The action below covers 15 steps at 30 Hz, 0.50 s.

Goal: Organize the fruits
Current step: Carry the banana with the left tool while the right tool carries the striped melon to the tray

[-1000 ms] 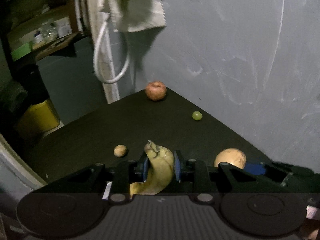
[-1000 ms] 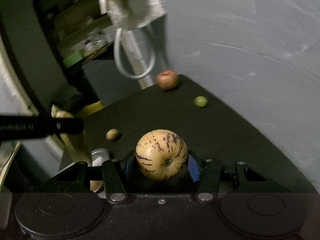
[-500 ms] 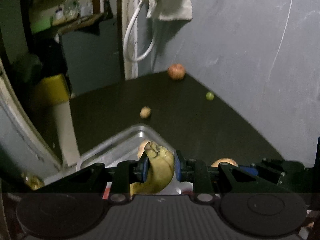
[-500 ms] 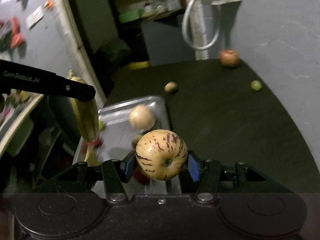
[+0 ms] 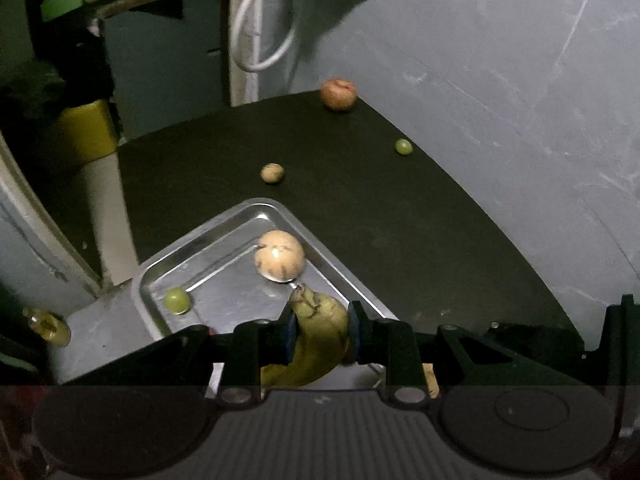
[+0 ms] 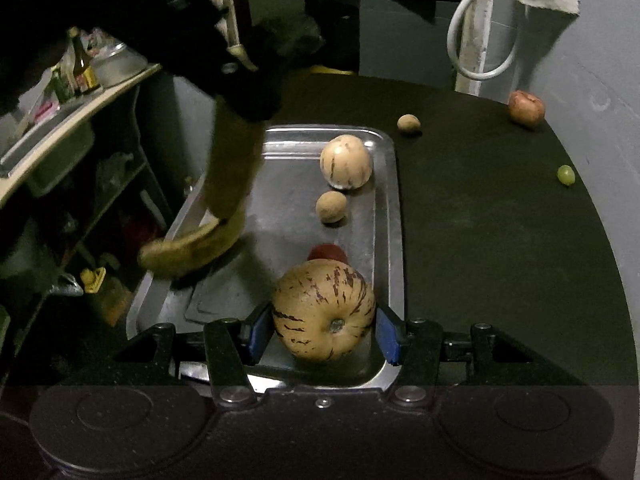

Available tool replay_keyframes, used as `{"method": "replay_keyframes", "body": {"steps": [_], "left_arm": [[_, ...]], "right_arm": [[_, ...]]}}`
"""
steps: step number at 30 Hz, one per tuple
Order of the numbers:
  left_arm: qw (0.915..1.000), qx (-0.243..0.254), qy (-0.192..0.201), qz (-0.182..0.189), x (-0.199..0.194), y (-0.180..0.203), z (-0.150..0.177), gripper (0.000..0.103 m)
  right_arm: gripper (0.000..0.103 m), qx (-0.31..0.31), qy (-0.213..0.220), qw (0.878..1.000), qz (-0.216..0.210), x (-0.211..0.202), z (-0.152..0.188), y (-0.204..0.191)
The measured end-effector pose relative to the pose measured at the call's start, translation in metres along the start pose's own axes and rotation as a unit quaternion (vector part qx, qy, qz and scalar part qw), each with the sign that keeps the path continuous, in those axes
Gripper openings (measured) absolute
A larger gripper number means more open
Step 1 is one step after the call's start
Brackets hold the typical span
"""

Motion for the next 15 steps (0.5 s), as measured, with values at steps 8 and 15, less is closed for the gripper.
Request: {"method": "replay_keyframes", "body": {"steps": [8, 15], "left_arm": [[0.9994, 0.026, -0.021, -0.005, 0.039, 0.002, -0.02, 0.028], [0.9997, 0.004, -0.026, -0.003, 0.067, -0.017, -0.034, 0.028]], "right_arm": [[0.055, -0.03, -0.002, 0.999, 0.026, 0.009, 0.004, -0.007], [0.055, -0.066, -0.002, 0.997, 0.047, 0.021, 0.006, -0.021]]}}
Point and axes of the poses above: each gripper's, at about its wrist camera, not at the fingertips, and x roughly the way its jaws point, y to its right, z to its underside, the point moved 5 cm from there along x, roughly the way its jaws point, and after that the axes turned 3 degrees about z, right-handed, at the moved point
